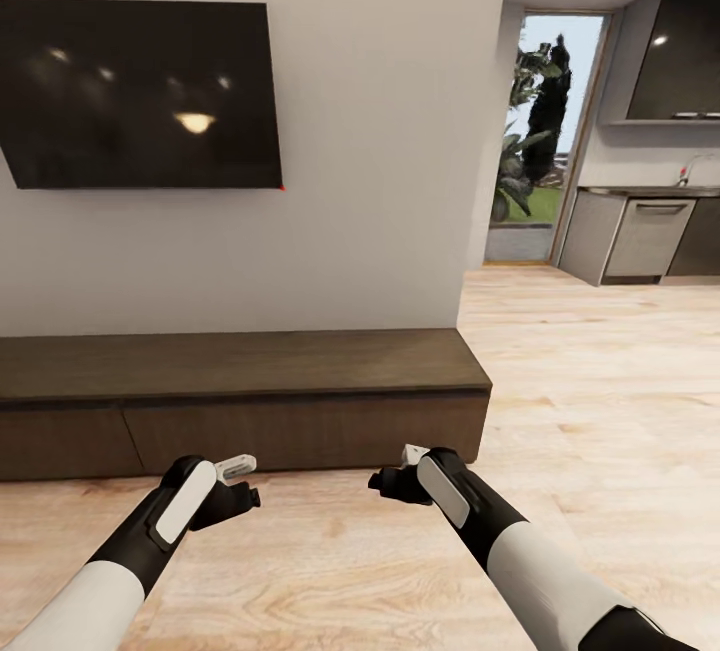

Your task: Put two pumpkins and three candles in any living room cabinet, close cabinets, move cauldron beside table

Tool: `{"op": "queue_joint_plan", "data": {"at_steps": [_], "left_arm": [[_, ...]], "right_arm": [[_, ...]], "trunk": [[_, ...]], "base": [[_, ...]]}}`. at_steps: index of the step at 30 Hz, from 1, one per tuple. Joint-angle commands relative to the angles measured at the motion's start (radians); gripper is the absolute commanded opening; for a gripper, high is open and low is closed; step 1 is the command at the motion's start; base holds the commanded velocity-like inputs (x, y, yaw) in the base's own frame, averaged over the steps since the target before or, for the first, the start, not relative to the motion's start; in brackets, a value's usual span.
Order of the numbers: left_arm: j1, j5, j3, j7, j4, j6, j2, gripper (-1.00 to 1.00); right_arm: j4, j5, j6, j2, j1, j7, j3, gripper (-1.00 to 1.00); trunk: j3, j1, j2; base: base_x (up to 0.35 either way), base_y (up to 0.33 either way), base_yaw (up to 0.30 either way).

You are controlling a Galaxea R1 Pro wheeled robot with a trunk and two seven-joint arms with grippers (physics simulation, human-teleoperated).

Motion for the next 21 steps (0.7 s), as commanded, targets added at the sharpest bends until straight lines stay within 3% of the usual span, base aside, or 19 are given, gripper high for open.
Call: {"op": "queue_joint_plan", "data": {"at_steps": [1,21], "left_arm": [[0.000,0.012,-0.004,0.010,-0.001,0.001,0.001,1.00],[0.000,0.020,0.001,0.010,0.000,0.002,0.007,1.00]], "right_arm": [[-0.001,-0.010,0.001,-0.001,-0.001,-0.010,0.004,1.00],[0.000,-0.010,0.001,-0.002,-0.001,-0.012,0.004,1.00]], "trunk": [[0.000,-0.004,0.007],[0.030,-0.081,0.147]], "base": [[0.000,0.000,0.000],[0.000,0.000,-0.001]]}}
